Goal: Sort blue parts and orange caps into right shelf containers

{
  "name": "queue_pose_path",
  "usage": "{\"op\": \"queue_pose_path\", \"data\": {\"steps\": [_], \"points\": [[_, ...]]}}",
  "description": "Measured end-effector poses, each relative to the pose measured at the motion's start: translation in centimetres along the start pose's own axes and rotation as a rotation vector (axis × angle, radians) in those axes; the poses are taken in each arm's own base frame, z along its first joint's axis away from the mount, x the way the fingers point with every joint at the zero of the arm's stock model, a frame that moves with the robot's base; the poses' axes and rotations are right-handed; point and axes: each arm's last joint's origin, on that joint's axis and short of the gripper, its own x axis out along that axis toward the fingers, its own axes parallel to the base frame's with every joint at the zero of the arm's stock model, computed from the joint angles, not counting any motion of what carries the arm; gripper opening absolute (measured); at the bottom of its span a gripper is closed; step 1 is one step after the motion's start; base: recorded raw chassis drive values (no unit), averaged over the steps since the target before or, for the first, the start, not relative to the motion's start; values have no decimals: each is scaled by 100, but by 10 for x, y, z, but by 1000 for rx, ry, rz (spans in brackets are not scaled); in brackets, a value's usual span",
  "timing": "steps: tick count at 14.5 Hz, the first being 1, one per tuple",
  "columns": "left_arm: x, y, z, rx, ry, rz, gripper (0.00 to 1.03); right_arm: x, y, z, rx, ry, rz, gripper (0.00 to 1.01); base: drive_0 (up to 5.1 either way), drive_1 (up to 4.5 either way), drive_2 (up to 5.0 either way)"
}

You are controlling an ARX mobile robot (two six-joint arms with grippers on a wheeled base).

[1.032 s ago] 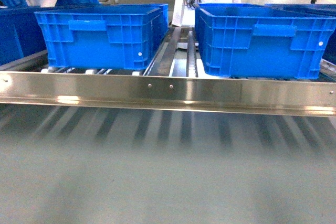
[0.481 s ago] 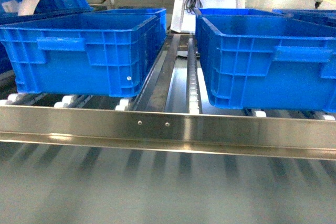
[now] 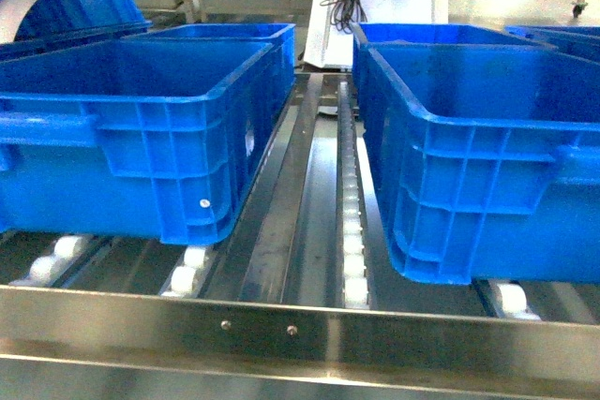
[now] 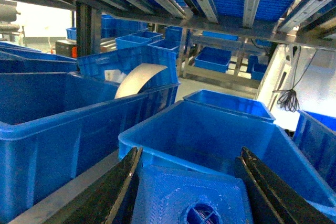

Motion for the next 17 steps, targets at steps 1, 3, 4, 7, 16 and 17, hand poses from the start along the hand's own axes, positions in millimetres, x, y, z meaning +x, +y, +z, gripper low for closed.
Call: {"op": "queue_pose_path", "data": {"steps": [1,3,4,7,16,17], "points": [[0,0,0,0,0,0,47,0,0,0,0,-1,0,44,3,153,-147],[0,0,-1,3,9,1,47,0,0,0,1,3,-1,44,0,0,0],[0,0,-1,3,7,0,47,0,0,0,0,1,-1,44,0,0,0],[0,0,-1,2,4,0,47,0,0,0,0,1,-1,44,0,0,0],[0,0,-1,1,4,0,47,0,0,0,0,1,-1,44,0,0,0],[0,0,-1,1,4,0,47,0,0,0,0,1,-1,44,0,0,0]]}}
